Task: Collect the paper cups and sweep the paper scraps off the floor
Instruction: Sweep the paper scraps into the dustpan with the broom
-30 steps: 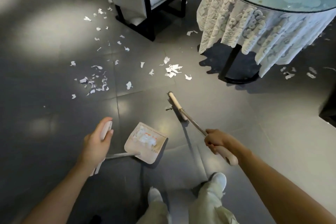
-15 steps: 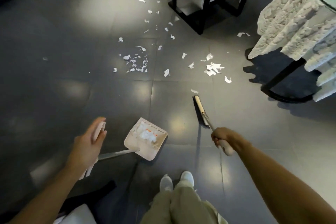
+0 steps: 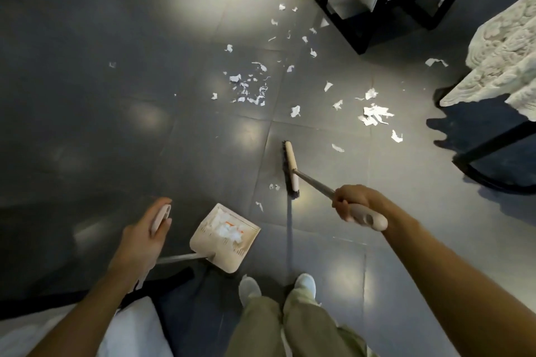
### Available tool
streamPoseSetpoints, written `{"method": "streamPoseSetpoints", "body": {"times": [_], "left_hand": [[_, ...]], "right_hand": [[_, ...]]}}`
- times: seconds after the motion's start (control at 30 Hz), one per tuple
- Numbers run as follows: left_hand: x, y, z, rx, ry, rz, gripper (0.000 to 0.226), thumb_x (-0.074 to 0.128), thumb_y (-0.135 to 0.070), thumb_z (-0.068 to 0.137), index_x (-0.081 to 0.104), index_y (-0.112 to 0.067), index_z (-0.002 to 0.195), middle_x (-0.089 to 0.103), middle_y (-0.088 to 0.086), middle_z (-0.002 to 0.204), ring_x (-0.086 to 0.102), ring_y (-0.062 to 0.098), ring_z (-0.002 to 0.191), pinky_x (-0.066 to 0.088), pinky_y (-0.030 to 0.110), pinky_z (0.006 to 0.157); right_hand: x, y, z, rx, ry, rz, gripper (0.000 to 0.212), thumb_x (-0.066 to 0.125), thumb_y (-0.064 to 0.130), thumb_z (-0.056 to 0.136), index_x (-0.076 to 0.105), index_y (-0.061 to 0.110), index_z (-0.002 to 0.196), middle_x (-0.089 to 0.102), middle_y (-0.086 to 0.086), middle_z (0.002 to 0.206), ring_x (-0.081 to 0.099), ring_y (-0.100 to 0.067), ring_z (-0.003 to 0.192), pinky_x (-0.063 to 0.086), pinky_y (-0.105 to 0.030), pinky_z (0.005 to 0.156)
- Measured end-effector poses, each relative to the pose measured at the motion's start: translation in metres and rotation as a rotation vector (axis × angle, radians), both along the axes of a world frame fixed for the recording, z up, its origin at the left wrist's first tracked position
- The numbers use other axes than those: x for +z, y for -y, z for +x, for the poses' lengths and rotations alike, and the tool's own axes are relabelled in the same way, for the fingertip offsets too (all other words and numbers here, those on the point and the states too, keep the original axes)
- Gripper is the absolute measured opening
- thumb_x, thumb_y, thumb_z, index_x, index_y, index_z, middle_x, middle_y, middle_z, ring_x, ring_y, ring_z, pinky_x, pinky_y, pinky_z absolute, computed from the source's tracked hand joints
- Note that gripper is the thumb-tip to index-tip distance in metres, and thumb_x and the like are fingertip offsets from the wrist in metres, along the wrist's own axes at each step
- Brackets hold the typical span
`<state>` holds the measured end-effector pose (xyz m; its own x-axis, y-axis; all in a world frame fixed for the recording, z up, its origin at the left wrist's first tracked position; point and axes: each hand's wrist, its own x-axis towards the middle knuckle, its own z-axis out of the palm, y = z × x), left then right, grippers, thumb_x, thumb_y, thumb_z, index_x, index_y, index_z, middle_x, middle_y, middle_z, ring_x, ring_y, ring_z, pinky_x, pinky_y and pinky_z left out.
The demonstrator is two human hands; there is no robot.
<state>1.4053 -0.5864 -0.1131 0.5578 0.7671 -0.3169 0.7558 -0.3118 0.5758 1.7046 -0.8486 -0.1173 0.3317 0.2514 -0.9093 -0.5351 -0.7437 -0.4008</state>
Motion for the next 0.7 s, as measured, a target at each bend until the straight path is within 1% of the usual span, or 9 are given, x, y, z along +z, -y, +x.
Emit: {"method": "streamPoseSetpoints", "body": {"times": [0.1,0.17,0.23,0.37,0.47,0.53,0.6,0.67,0.7], "left_hand": [[-0.008,-0.012,0.003,-0.012,-0.012,-0.034,0.033,0.053,-0.023,0.095,0.046,-0.049,0.115,0.063,0.01,0.094,0.06,0.025,0.081,0.043,0.032,0.076],[-0.011,-0.022,0.008,-0.008,-0.024,-0.034,0.032,0.051,-0.024,0.096,0.046,-0.048,0.117,0.063,0.013,0.091,0.06,0.026,0.077,0.044,0.031,0.073],[-0.012,-0.03,0.013,-0.004,-0.027,-0.033,0.032,0.05,-0.025,0.096,0.048,-0.041,0.124,0.062,0.014,0.082,0.059,0.025,0.069,0.044,0.031,0.068],[-0.016,-0.032,0.029,-0.077,0.036,-0.019,0.032,0.049,-0.021,0.097,0.048,-0.031,0.127,0.059,0.009,0.094,0.059,0.033,0.087,0.041,0.032,0.075],[-0.018,-0.042,0.042,-0.138,0.062,-0.009,0.032,0.048,-0.018,0.097,0.049,-0.027,0.127,0.056,0.007,0.088,0.053,0.026,0.078,0.037,0.029,0.072],[-0.019,-0.051,0.047,-0.164,0.078,-0.013,0.033,0.049,-0.016,0.097,0.05,-0.024,0.129,0.057,0.007,0.088,0.058,0.031,0.082,0.037,0.028,0.071],[-0.02,-0.056,0.051,-0.174,0.093,-0.027,0.034,0.049,-0.015,0.097,0.05,-0.024,0.129,0.058,0.006,0.091,0.059,0.032,0.089,0.036,0.025,0.071],[-0.019,-0.059,0.052,-0.178,0.106,-0.043,0.034,0.049,-0.015,0.097,0.051,-0.024,0.129,0.057,0.006,0.09,0.059,0.032,0.089,0.035,0.024,0.07],[-0.019,-0.061,0.052,-0.182,0.11,-0.049,0.033,0.049,-0.015,0.097,0.051,-0.024,0.128,0.059,0.008,0.092,0.059,0.033,0.09,0.035,0.024,0.071]], "right_hand": [[-0.003,0.003,-0.003,0.007,0.04,-0.055,0.022,0.041,0.002,0.092,0.046,0.006,0.071,0.046,0.001,0.037,0.041,-0.008,0.03,0.035,-0.017,0.035],[-0.006,-0.002,-0.01,0.179,0.129,-0.147,0.009,0.045,0.001,0.085,0.054,0.002,0.081,0.05,-0.005,0.046,0.045,-0.015,0.04,0.039,-0.026,0.047],[-0.017,-0.005,-0.02,0.254,0.181,-0.162,0.015,0.047,-0.001,0.08,0.055,0.001,0.093,0.052,-0.007,0.05,0.047,-0.018,0.042,0.04,-0.028,0.048],[-0.032,-0.031,-0.053,0.213,0.134,-0.131,0.018,0.044,-0.003,0.082,0.049,0.002,0.099,0.05,-0.004,0.046,0.046,-0.015,0.037,0.042,-0.025,0.043],[-0.034,-0.062,-0.078,0.286,0.037,-0.103,0.027,0.047,0.0,0.081,0.047,0.004,0.108,0.052,-0.005,0.051,0.049,-0.015,0.045,0.046,-0.028,0.051],[-0.034,-0.078,-0.095,0.338,-0.018,-0.078,0.038,0.05,0.004,0.076,0.048,0.005,0.114,0.053,-0.005,0.055,0.051,-0.015,0.049,0.047,-0.029,0.058],[-0.031,-0.091,-0.108,0.266,-0.117,-0.059,0.031,0.046,0.002,0.082,0.052,0.008,0.112,0.051,-0.004,0.053,0.048,-0.012,0.042,0.045,-0.025,0.052],[-0.02,-0.095,-0.109,0.136,-0.212,-0.038,0.025,0.041,-0.002,0.09,0.054,0.014,0.103,0.047,-0.002,0.048,0.043,-0.008,0.034,0.039,-0.018,0.039],[-0.015,-0.095,-0.105,0.108,-0.235,-0.029,0.02,0.04,-0.002,0.092,0.053,0.014,0.093,0.046,-0.001,0.045,0.041,-0.007,0.031,0.036,-0.016,0.034]]}}
